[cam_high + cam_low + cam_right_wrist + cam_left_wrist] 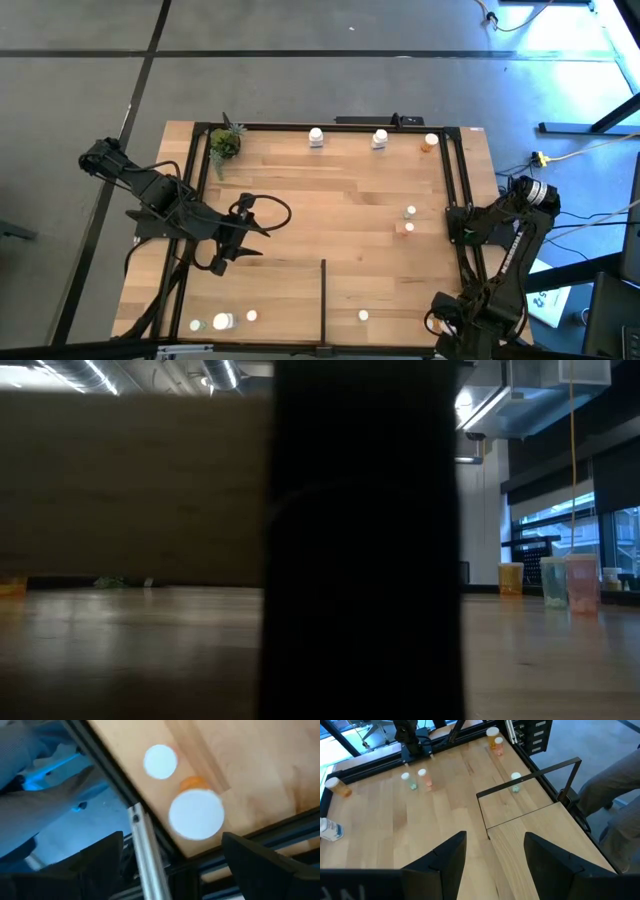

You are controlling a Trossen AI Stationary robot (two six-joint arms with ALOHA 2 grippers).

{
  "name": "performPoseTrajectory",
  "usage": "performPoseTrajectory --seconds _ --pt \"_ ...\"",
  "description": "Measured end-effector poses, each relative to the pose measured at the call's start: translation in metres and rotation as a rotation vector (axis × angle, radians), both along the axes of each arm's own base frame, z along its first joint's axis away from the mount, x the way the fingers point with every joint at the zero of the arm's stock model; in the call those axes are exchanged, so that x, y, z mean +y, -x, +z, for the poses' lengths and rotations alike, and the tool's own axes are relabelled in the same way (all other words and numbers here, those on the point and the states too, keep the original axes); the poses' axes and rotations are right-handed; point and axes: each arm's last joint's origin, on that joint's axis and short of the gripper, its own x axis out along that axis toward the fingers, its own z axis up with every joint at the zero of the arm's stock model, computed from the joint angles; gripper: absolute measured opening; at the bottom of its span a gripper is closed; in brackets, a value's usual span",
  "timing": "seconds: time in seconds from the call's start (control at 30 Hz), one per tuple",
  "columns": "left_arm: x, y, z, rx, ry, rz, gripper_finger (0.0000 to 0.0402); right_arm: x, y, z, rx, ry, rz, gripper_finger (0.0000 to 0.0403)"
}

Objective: Pick and place medicine bottles onto shelf by color
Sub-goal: Put the bottom right orange pill bottle on the shelf

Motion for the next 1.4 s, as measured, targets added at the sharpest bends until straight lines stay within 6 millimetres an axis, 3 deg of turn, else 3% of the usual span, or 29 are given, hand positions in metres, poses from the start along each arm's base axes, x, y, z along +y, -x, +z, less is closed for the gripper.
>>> performPoseTrajectory --seconds 0.73,1.17,1.4 --pt "0.0 0.0 0.0 0.0 0.0 0.0 0.0192 0.005 0.001 -0.025 0.069 0.128 0.013 0.0339" --pt "0.0 0.0 0.0 0.0 0.0 0.0 0.0192 0.0 0.003 -0.049 0.064 0.117 0.013 0.0339" --pt "0.0 0.0 0.0 0.0 0.0 0.0 0.0192 -0.001 0.003 -0.05 0.058 0.116 0.013 0.0323"
